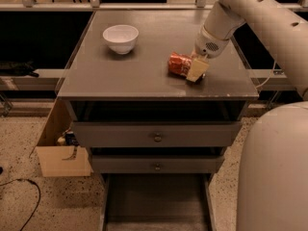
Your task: Place coke can into bottom drawer
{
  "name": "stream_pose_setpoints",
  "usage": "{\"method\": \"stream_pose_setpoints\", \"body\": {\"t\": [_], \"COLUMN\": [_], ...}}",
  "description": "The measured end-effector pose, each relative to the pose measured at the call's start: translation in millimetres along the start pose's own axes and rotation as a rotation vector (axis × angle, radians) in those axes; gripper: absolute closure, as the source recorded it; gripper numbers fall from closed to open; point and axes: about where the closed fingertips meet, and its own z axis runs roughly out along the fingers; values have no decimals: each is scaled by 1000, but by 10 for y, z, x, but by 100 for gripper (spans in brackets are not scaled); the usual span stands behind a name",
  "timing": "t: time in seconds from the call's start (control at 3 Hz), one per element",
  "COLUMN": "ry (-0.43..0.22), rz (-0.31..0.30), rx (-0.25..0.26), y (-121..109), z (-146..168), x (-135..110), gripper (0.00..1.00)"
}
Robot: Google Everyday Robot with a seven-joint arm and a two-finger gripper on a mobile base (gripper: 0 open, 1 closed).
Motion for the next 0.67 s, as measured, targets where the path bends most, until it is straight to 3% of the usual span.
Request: {"method": "stream_pose_setpoints", "body": {"t": [0.67], "ry": [18], "rz": [-20], "rx": [25], "y": [13], "z": [-155], "x": [19], "gripper": [100]}}
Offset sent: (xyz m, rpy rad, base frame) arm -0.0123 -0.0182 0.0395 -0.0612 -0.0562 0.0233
